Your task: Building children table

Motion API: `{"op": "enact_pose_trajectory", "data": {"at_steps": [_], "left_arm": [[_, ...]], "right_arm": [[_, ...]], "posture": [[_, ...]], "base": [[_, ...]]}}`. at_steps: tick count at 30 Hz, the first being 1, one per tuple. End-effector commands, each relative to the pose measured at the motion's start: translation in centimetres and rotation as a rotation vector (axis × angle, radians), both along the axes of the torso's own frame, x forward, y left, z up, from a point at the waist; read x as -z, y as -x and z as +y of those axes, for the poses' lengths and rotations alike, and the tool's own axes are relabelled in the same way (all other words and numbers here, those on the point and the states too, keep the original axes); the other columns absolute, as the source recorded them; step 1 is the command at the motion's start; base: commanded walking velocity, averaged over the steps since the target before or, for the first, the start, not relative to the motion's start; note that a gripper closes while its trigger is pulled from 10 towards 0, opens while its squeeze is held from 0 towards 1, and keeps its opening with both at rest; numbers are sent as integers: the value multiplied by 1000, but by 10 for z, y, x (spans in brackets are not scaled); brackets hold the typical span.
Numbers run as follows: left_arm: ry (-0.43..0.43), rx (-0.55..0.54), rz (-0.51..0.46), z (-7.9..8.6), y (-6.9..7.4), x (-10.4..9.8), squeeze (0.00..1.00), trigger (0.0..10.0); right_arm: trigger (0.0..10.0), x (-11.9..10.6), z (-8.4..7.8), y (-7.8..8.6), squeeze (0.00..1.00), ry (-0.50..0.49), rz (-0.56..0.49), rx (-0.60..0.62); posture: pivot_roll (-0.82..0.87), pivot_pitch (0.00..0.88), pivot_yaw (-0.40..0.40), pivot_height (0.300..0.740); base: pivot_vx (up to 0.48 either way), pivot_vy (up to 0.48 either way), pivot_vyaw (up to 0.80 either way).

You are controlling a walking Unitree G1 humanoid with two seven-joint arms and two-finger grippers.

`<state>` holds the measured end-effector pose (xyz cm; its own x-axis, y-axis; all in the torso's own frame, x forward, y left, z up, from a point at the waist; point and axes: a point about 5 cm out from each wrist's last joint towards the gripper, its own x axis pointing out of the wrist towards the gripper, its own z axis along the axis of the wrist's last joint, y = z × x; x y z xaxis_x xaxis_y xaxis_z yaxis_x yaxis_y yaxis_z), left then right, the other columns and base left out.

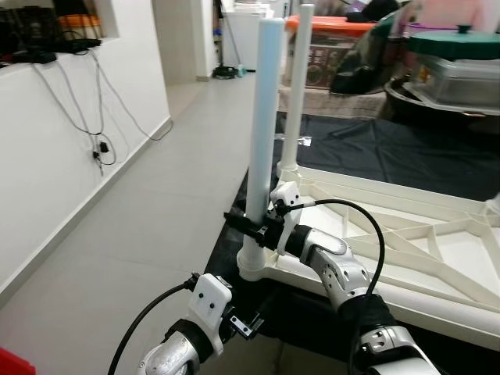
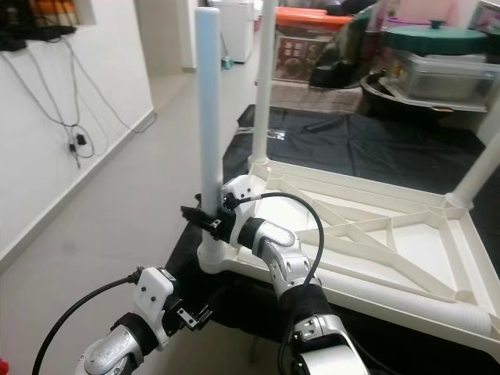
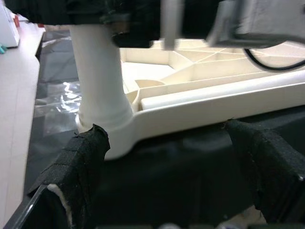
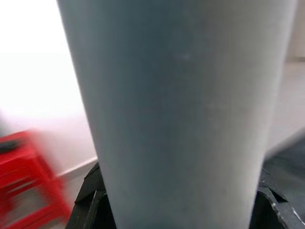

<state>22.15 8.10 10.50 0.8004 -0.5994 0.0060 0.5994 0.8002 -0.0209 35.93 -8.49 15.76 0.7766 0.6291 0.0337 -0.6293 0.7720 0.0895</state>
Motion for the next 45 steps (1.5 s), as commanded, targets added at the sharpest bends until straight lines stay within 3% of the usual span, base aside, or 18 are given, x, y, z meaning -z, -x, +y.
{"op": "enact_pose_trajectory", "data": {"at_steps": [1,3,4,5,6,8,16,17,18,19,25,26,35,39,41,42,43,45], "left_arm": [[7,1,20,1,2,3,0,10000],[8,3,21,1,1,3,0,10000],[8,3,21,1,1,3,0,10000],[7,3,21,1,1,3,0,10000],[7,3,21,1,1,3,0,10000],[7,3,21,1,1,3,0,10000],[8,2,21,1,1,3,0,10000],[9,1,21,1,1,3,0,10000],[9,1,21,1,1,3,0,10000],[9,0,21,1,1,3,0,10000],[11,0,22,2,1,3,0,10000],[11,0,22,2,1,3,0,10000],[11,2,22,1,0,3,0,10000],[11,2,21,1,0,2,0,10000],[11,2,21,0,0,2,0,10000],[11,2,21,0,0,2,0,10000],[11,3,21,0,-1,2,0,10000],[11,3,21,0,-1,2,0,10000]], "right_arm": [[0,8,-23,-5,0,-41,56,231],[0,14,-48,-1,0,-11,63,621],[0,14,-48,-1,0,-11,63,621],[0,17,-56,5,0,-22,80,763],[0,17,-56,5,0,-22,80,763],[0,20,-60,17,0,-70,115,956],[0,19,-47,19,0,-99,135,1046],[7098,19,-42,18,0,-93,139,1030],[7098,19,-42,18,0,-93,139,1030],[10000,18,-37,17,1000,-96,124,986],[10000,13,-31,16,1000,-84,77,936],[10000,12,-31,15,0,-100,61,906],[10000,-2,-44,-2,0,-164,-48,599],[10000,-12,-51,-9,0,-158,-60,386],[10000,-12,-45,-6,0,-135,-33,153],[10000,-12,-45,-6,0,-135,-33,153],[10000,-10,-40,-1,0,-111,-14,3],[10000,-10,-40,-1,0,-111,-14,3]], "posture": [[26,0,-29,740],[24,0,-28,740],[24,0,-28,740],[23,0,-26,740],[23,0,-26,740],[24,0,-27,740],[24,0,-29,740],[24,0,-30,740],[24,0,-30,740],[23,0,-30,740],[22,0,-30,740],[21,0,-28,740],[22,0,-27,740],[22,0,-27,740],[21,0,-27,740],[21,0,-27,740],[23,0,-27,740],[23,0,-27,740]], "base": [[0,0,0],[0,0,0],[0,0,0],[0,0,0],[0,0,0],[0,0,0],[0,0,0],[0,0,0],[0,0,0],[0,0,0],[0,0,0],[0,0,0],[0,0,0],[0,0,0],[0,0,0],[0,0,0],[0,0,0],[0,0,0]]}}
